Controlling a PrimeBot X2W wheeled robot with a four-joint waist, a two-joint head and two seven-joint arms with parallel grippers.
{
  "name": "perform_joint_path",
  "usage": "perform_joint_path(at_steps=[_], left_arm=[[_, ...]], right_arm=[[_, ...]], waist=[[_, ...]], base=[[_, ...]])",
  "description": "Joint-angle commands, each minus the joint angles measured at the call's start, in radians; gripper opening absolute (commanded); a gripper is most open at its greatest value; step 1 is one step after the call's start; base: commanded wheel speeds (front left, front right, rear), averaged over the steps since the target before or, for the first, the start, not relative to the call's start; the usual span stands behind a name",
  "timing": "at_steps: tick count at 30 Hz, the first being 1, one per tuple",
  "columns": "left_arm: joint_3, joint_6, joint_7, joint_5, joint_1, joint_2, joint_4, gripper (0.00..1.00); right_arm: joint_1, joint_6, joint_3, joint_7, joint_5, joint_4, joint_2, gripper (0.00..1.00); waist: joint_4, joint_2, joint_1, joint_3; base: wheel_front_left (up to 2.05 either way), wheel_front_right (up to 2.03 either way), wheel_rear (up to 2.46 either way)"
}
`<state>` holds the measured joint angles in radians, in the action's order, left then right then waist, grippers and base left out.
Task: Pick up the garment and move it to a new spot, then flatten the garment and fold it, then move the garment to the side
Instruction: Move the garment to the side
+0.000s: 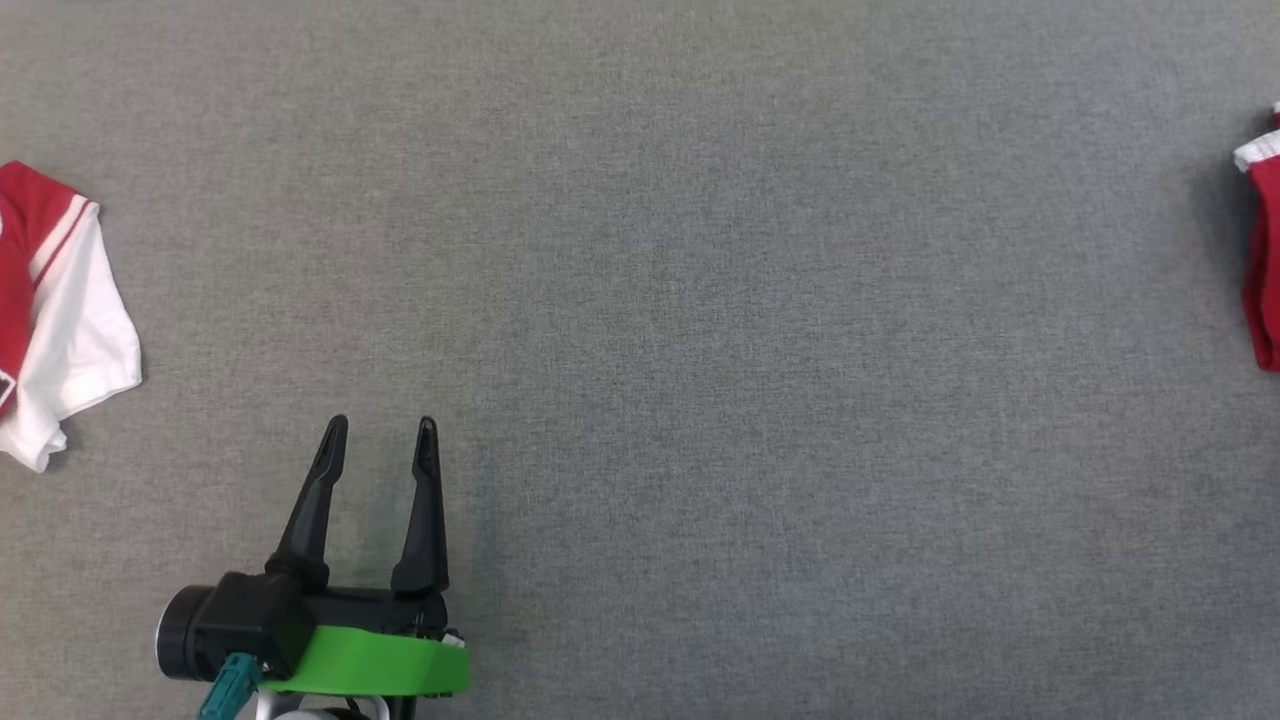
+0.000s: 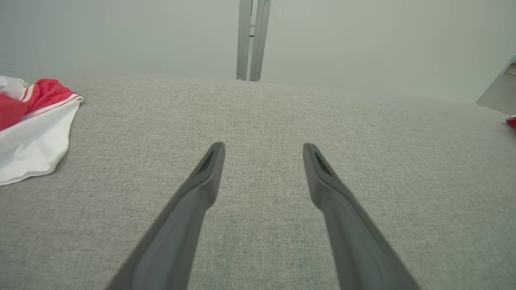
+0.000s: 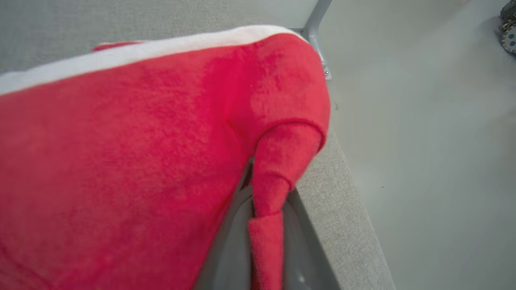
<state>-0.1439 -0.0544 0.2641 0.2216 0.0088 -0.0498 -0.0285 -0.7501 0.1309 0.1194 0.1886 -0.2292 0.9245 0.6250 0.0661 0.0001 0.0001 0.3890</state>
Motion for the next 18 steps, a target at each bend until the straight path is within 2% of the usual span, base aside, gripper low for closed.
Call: perform_joint_path(at_steps=[1,2,3,4,5,8,12,14,18], left_arm=[[-0.002,-0.002,0.0,-0.013,-0.013,-0.003,-0.007,1.0],[-0.003,0.001,0.0,-0.014,-0.014,-0.003,-0.013,1.0],[-0.001,0.004,0.0,-0.014,-0.014,-0.003,-0.016,1.0],[0.0,0.006,0.0,-0.015,-0.011,-0.003,-0.019,1.0],[0.003,0.008,0.0,-0.015,-0.008,-0.003,-0.02,1.0],[0.02,0.013,0.0,-0.013,0.007,-0.003,-0.023,1.0],[0.036,0.018,0.0,-0.001,-0.001,-0.003,-0.02,1.0],[0.045,0.019,0.0,0.004,-0.008,-0.003,-0.015,1.0],[0.082,0.018,0.0,0.01,-0.022,-0.003,-0.006,1.0]], right_arm=[[-0.028,0.0,0.009,-0.011,0.027,0.008,-0.002,0.0],[-0.047,0.0,0.027,-0.028,0.057,0.02,0.002,0.0],[-0.056,0.0,0.036,-0.047,0.084,0.023,0.008,0.09],[-0.064,-0.001,0.051,-0.079,0.118,0.027,0.014,0.79],[-0.07,-0.001,0.062,-0.096,0.138,0.031,0.016,1.0],[-0.099,0.0,0.125,-0.193,0.24,0.04,-0.001,1.0],[-0.109,0.0,0.179,-0.241,0.336,0.056,-0.035,1.0],[-0.1,-0.001,0.208,-0.303,0.354,0.037,-0.05,1.0],[-0.065,0.0,0.211,-0.401,0.337,-0.005,-0.121,1.0]], waist=[[-0.025,-0.0001,-0.0001,0.056],[-0.024,-0.0001,-0.0001,0.07],[-0.025,-0.0001,-0.0001,0.076],[-0.027,-0.0001,-0.0001,0.08],[-0.028,-0.0001,-0.0001,0.081],[-0.045,-0.0001,-0.0001,0.075],[-0.069,-0.0001,-0.0001,0.039],[-0.076,-0.0001,-0.0001,0.009],[-0.1,-0.0001,-0.0001,-0.048]], base=[[0.0,0.0,0.0],[0.0,0.0,0.0],[0.0,0.0,0.0],[0.0,0.0,0.0],[0.0,0.0,0.0],[0.0,0.0,0.0],[0.0,0.0,0.0],[0.0,0.0,0.0],[0.0,0.0,0.0]])
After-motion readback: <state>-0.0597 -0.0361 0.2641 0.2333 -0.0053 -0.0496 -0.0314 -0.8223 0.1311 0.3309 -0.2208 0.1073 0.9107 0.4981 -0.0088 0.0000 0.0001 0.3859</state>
